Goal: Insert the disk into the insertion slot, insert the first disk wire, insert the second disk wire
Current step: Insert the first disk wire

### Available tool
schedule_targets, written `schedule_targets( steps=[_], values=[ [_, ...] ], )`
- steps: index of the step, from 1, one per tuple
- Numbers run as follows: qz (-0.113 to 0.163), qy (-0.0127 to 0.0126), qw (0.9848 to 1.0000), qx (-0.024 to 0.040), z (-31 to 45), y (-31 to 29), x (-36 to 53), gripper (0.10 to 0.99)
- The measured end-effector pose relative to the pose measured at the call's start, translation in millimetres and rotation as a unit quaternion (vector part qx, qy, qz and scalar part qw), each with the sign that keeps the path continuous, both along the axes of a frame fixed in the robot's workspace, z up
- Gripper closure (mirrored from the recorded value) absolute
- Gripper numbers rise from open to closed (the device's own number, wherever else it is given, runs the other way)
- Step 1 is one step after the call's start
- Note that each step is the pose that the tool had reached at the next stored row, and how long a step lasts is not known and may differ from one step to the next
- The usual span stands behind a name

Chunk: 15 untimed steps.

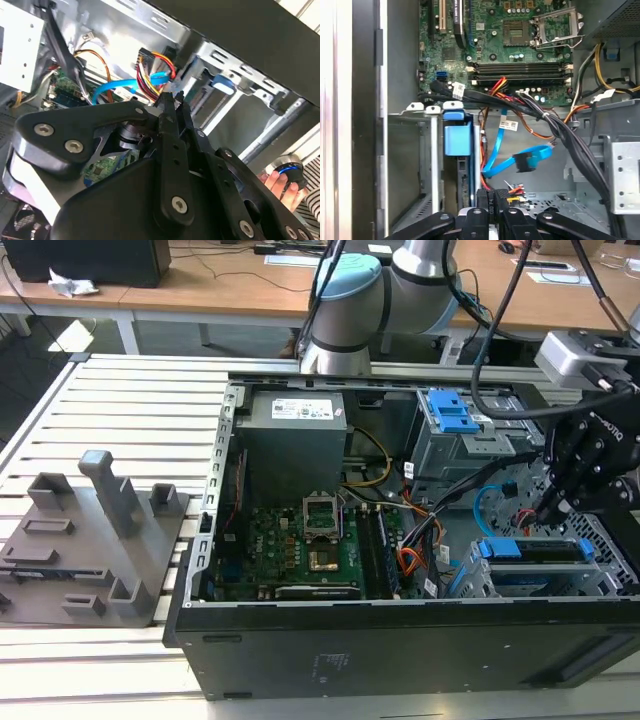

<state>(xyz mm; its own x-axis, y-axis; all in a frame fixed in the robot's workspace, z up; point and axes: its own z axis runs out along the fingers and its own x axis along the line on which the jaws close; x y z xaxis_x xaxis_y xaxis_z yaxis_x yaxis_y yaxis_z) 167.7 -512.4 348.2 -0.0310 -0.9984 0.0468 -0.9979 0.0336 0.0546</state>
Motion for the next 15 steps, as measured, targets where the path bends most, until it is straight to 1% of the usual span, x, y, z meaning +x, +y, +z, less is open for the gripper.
schedule_targets(
  steps=[1, 2, 3, 4, 6, 8, 13, 14, 15],
  values=[
    [0.0, 0.0, 1.0, 0.0007, 0.0, -4.3, 0.0, 0.91],
    [0.0, 0.0, 1.0, 0.0018, -0.2, -10.8, 0.0, 0.91],
    [0.0, 0.0, 1.0, 0.003, -0.2, -15.6, 0.1, 0.91],
    [0.0, 0.0, 1.0, 0.0043, -0.6, -17.3, 0.3, 0.91],
    [0.0, 0.0005, 1.0, 0.0068, -2.1, -17.4, 2.3, 0.91],
    [0.0, 0.0007, 1.0, 0.0078, -3.1, -17.3, 3.4, 0.91],
    [0.0, 0.0008, 1.0, 0.0086, -5.3, -17.2, 3.8, 0.91],
    [0.0, 0.0008, 1.0, 0.0088, -6.4, -17.3, 3.8, 0.91],
    [0.0, 0.0009, 0.9999, 0.0108, -8.8, -17.3, 3.8, 0.91]
  ],
)
